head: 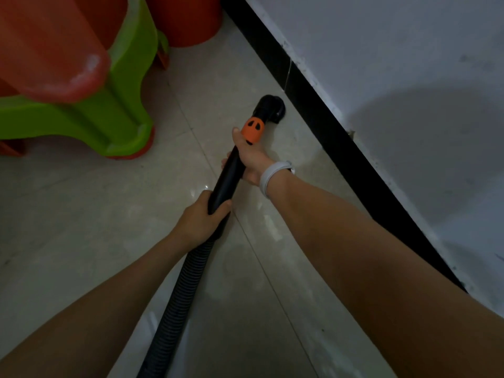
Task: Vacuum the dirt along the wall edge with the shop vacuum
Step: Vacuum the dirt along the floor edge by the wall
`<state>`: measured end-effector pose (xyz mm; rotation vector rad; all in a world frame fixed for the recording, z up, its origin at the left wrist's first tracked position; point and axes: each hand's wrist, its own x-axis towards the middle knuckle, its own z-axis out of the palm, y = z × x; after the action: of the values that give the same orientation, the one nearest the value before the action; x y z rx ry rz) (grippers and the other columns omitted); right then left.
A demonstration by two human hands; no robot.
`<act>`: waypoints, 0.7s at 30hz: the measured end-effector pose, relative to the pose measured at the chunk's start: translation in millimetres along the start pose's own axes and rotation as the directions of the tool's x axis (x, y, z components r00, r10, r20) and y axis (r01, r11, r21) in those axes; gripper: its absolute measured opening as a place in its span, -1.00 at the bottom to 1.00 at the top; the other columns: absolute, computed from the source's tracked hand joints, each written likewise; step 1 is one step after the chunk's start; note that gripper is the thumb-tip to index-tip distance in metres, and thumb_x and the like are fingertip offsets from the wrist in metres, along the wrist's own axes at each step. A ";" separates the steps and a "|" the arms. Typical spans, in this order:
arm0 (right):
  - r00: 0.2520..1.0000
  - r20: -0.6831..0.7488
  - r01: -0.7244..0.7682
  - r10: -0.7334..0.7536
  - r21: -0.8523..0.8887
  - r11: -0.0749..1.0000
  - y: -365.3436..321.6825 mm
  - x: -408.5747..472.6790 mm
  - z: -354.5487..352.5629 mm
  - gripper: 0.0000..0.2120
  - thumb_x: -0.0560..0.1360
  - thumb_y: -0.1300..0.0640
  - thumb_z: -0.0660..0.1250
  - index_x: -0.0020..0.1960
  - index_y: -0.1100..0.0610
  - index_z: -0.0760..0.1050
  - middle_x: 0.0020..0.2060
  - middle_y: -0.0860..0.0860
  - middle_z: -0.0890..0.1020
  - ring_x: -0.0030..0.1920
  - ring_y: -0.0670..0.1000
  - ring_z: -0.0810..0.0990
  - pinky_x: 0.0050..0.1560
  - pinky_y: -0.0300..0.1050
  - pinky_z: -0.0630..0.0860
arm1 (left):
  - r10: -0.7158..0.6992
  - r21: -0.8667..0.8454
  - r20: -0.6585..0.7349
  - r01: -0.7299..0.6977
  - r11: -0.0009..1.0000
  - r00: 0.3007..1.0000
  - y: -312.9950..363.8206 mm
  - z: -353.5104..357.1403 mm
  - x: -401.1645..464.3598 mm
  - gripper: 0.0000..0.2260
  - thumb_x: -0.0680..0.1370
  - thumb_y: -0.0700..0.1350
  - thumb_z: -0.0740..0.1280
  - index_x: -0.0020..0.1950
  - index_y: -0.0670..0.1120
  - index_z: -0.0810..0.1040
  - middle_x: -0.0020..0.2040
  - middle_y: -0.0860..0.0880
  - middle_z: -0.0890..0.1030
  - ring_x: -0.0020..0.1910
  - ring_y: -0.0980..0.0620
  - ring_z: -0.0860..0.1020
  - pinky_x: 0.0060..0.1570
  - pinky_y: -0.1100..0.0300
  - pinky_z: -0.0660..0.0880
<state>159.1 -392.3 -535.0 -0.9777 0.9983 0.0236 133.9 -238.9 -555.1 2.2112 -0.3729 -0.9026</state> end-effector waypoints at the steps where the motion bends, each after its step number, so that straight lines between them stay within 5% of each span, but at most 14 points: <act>1: 1.000 -0.012 0.009 -0.009 0.004 1.000 -3.6 3.0 -1.0 -0.71 0.55 -0.02 0.28 -0.18 0.16 0.32 -0.33 0.11 0.44 -0.39 0.09 0.49 -0.09 0.06 0.56 | 0.006 -0.002 -0.004 -0.006 1.000 1.000 3.9 1.8 5.2 -0.77 0.56 0.11 0.23 0.08 -0.01 0.35 -0.19 0.03 0.51 -0.27 0.13 0.51 -0.39 0.29 0.39; 4: 0.997 -0.065 0.036 -0.035 0.014 0.999 -9.3 10.1 -10.1 -0.70 0.56 -0.02 0.28 -0.20 0.17 0.32 -0.35 0.11 0.44 -0.42 0.09 0.49 -0.26 0.01 0.56 | 0.040 -0.018 -0.016 -0.040 0.999 0.999 13.4 10.1 15.1 -0.77 0.54 0.12 0.24 0.07 0.00 0.37 -0.20 0.07 0.51 -0.27 0.15 0.51 -0.38 0.29 0.39; 11: 0.990 -0.136 0.028 -0.023 0.038 0.999 8.2 -3.6 -37.0 -0.70 0.56 0.00 0.28 -0.19 0.19 0.33 -0.37 0.11 0.44 -0.46 0.07 0.47 -0.30 -0.02 0.56 | 0.123 0.049 0.101 -0.128 0.991 0.987 11.7 26.8 -0.2 -0.73 0.55 0.12 0.23 0.04 -0.08 0.39 -0.20 -0.07 0.58 -0.27 0.02 0.58 -0.31 0.16 0.50; 15: 0.986 -0.164 0.017 -0.004 0.076 0.997 27.6 -21.7 -44.1 -0.73 0.55 0.00 0.29 -0.09 0.20 0.34 -0.38 0.10 0.43 -0.47 0.06 0.46 -0.38 -0.07 0.54 | 0.131 0.077 0.173 -0.146 0.986 0.976 1.3 27.3 -17.9 -0.72 0.56 0.08 0.23 0.06 -0.13 0.41 -0.24 -0.01 0.56 -0.31 0.10 0.55 -0.43 0.37 0.42; 21: 0.971 -0.236 0.000 0.025 0.108 0.994 53.5 -50.4 -58.9 -0.70 0.54 -0.03 0.29 0.04 0.20 0.34 -0.35 0.10 0.45 -0.45 0.06 0.48 -0.43 -0.11 0.52 | 0.150 0.106 0.295 -0.188 0.976 0.944 -7.5 30.8 -44.5 -0.77 0.56 0.08 0.23 0.00 -0.08 0.39 -0.26 0.00 0.55 -0.35 0.12 0.54 -0.46 0.42 0.40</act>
<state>66.2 -381.6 -545.5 -0.8886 1.2126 -0.1387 80.5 -227.2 -554.0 2.1288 -0.7689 -1.1328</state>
